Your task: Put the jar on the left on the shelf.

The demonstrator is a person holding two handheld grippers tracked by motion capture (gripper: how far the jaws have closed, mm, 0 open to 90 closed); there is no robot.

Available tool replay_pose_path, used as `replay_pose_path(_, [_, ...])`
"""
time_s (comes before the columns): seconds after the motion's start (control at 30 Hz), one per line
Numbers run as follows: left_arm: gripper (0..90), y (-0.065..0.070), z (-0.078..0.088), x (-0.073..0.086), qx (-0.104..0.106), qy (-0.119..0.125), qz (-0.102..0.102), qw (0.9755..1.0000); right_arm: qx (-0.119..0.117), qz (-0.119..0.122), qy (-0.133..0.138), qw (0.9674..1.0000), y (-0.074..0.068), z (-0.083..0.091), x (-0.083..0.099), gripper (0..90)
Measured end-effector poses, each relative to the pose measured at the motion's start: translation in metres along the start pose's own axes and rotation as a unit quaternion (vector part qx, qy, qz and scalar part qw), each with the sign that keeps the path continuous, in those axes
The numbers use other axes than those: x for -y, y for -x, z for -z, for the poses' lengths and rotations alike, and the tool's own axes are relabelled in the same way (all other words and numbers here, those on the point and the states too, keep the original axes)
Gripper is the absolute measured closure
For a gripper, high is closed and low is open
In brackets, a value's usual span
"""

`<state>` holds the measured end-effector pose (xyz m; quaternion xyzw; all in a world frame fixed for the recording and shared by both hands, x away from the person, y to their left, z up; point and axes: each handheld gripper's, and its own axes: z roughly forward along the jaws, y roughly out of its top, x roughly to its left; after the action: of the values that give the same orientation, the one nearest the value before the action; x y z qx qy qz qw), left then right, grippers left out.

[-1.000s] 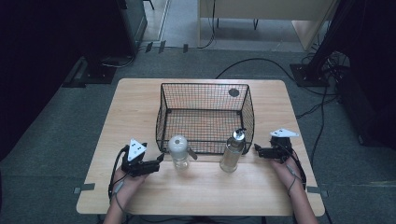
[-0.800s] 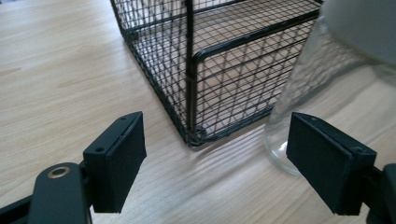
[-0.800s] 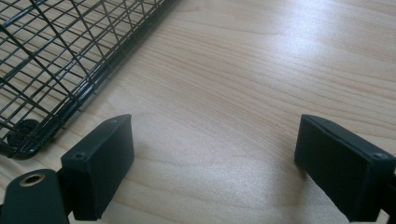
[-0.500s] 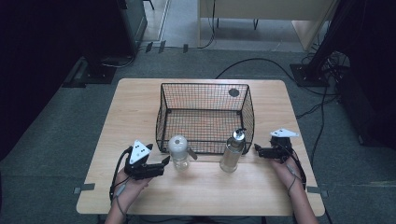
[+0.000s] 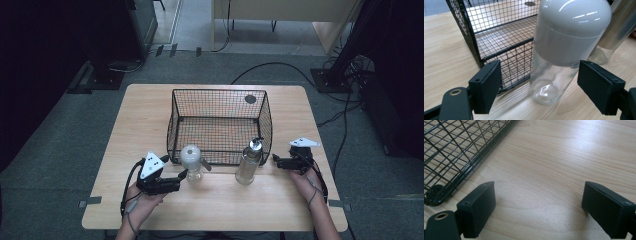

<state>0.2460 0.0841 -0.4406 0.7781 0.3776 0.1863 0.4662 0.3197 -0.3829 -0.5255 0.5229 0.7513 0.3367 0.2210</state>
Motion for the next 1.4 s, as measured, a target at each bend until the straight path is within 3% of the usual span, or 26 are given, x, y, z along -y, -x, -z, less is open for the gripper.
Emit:
replay_pose_path(0.5, [19.9,0.015,-0.012,-0.001,0.002,0.020,0.016,0.9997,0.001,0.000,0.000,1.0000,0.000,0.000,0.000,11.5])
replay_pose_path(0.63, [19.9,0.019,-0.016,0.000,-0.009,0.026,0.004,0.9996,0.001,-0.002,0.000,1.0000,0.000,0.000,0.000,11.5])
replay_pose_path(1.0, [19.9,0.027,-0.028,0.000,-0.021,0.050,0.009,0.9985,0.002,-0.002,0.000,1.0000,0.000,0.000,0.000,11.5])
replay_pose_path(1.4, [23.0,0.028,-0.041,0.000,-0.028,0.053,0.001,0.9982,0.002,-0.002,0.000,1.0000,0.000,0.000,0.000,11.5])
